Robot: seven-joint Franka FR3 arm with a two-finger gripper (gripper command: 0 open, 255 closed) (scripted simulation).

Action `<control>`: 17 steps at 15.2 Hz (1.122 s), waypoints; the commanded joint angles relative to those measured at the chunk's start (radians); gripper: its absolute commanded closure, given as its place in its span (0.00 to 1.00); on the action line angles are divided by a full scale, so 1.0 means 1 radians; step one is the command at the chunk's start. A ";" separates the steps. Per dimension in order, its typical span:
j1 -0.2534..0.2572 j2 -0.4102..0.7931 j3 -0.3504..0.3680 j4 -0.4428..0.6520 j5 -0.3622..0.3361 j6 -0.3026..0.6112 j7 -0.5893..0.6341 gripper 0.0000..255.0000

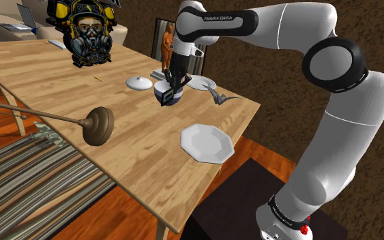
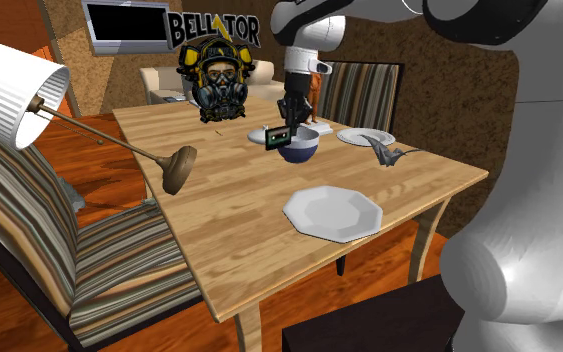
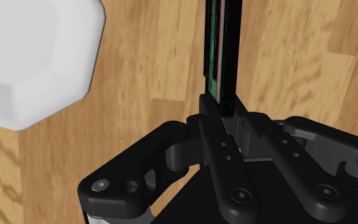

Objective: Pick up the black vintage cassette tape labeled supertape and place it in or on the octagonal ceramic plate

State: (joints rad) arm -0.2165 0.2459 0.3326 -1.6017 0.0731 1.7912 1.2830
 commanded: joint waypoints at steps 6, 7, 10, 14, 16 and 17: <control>-0.056 -0.285 -0.020 -0.300 0.091 0.018 -0.095 1.00; -0.061 -0.326 -0.027 -0.340 0.103 0.015 -0.110 1.00; -0.071 -0.448 -0.049 -0.449 0.133 0.000 -0.154 1.00; -0.077 -0.606 -0.088 -0.577 0.157 -0.037 -0.208 1.00; -0.078 -0.684 -0.109 -0.634 0.163 -0.063 -0.233 1.00; -0.079 -0.719 -0.119 -0.657 0.164 -0.075 -0.243 1.00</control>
State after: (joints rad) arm -0.2963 -0.4237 0.2239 -2.2218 0.2323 1.7301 1.0517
